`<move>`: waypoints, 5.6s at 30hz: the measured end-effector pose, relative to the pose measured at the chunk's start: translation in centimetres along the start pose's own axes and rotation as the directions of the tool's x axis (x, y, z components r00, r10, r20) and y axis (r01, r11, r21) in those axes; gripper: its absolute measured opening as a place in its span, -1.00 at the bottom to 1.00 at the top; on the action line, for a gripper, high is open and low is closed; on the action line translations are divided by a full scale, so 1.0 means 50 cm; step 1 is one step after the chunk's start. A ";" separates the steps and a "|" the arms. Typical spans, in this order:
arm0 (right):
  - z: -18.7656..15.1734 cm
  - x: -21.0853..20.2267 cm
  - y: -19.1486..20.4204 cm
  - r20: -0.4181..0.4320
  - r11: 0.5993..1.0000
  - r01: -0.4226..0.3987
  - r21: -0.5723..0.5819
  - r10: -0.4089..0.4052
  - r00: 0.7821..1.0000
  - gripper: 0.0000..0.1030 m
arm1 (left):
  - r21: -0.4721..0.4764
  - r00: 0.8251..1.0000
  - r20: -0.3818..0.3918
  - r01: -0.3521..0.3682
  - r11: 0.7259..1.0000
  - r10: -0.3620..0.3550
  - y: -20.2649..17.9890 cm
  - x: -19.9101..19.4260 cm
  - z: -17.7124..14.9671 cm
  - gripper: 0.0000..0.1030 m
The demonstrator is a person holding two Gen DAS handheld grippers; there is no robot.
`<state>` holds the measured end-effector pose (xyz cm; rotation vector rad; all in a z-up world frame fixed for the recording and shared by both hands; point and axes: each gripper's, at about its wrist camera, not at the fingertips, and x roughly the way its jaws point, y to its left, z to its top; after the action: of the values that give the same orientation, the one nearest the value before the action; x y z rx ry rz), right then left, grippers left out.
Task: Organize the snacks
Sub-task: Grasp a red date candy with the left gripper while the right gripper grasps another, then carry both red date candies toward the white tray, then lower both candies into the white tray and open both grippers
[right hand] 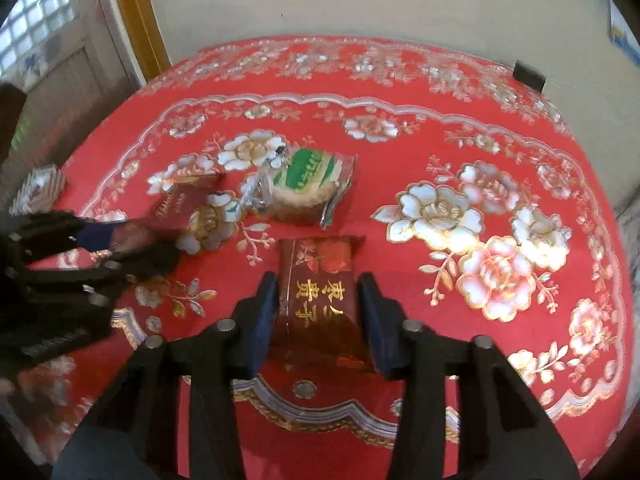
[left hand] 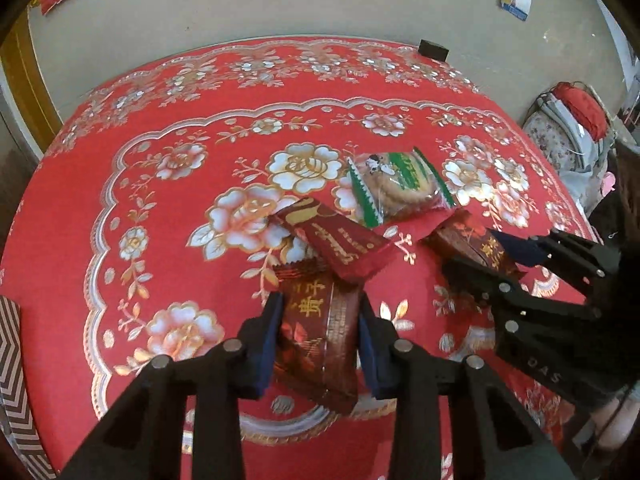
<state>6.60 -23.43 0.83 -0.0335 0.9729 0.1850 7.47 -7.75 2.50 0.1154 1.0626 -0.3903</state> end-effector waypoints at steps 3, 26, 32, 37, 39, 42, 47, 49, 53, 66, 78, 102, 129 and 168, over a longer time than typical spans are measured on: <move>-0.023 -0.031 0.016 0.025 1.000 0.003 -0.009 -0.003 1.000 -0.27 | 0.000 1.000 0.008 0.009 1.000 -0.009 0.011 -0.020 -0.017 -0.28; -0.073 -0.091 0.096 0.013 0.985 -0.043 -0.169 0.046 0.999 0.23 | -0.051 0.997 0.053 -0.044 0.998 0.047 0.061 -0.112 -0.131 -0.28; -0.077 -0.053 0.090 -0.023 0.982 -0.077 -0.170 0.075 0.997 -0.29 | -0.052 0.998 0.045 -0.048 0.998 0.050 0.056 -0.106 -0.131 -0.28; -0.097 -0.075 0.124 0.024 0.979 -0.066 -0.195 0.073 0.997 -0.32 | -0.065 0.994 0.073 -0.077 0.995 0.081 0.062 -0.118 -0.131 -0.28; -0.094 -0.089 0.145 0.059 0.977 -0.068 -0.204 0.082 0.995 -0.33 | -0.073 0.992 0.082 -0.090 0.993 0.096 0.068 -0.124 -0.133 -0.28; -0.090 -0.099 0.166 0.086 0.976 -0.072 -0.207 0.091 0.992 -0.33 | -0.084 0.988 0.092 -0.117 0.990 0.125 0.081 -0.137 -0.140 -0.28; -0.079 -0.101 0.215 0.076 0.968 -0.093 -0.232 0.113 0.991 -0.78 | -0.103 0.986 0.087 -0.133 0.986 0.142 0.107 -0.146 -0.156 -0.28; -0.084 -0.091 0.226 0.041 0.967 -0.075 -0.245 0.088 0.995 -0.78 | -0.109 0.986 0.083 -0.133 0.985 0.142 0.114 -0.145 -0.165 -0.28; -0.089 -0.104 0.181 0.017 0.982 -0.118 -0.149 0.122 0.992 -0.73 | -0.110 0.988 0.072 -0.126 0.986 0.134 0.120 -0.139 -0.169 -0.28; -0.117 -0.070 0.211 -0.163 0.968 -0.131 -0.212 0.097 0.982 -0.19 | -0.099 0.990 0.075 -0.116 0.988 0.123 0.115 -0.141 -0.167 -0.27; -0.105 -0.112 0.245 -0.050 0.951 -0.126 -0.283 0.117 0.992 -0.36 | -0.102 0.983 0.102 -0.140 0.985 0.151 0.123 -0.167 -0.170 -0.27; -0.014 -0.105 0.460 0.046 0.906 -0.288 -0.308 0.317 0.947 -0.36 | -0.241 0.925 0.157 -0.305 0.921 0.347 0.288 -0.296 -0.222 -0.27; 0.031 -0.084 0.697 -0.017 0.800 -0.358 -0.481 0.400 0.916 -0.36 | -0.445 0.874 0.081 -0.398 0.802 0.479 0.523 -0.356 -0.337 -0.27; 0.081 0.011 0.810 -0.058 0.776 -0.500 -0.385 0.520 0.852 0.16 | -0.568 0.840 0.003 -0.445 0.692 0.543 0.618 -0.362 -0.398 0.53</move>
<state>3.29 16.92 4.88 -0.1274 0.8620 0.8839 -5.36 30.99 5.59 -0.1468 0.8888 0.4097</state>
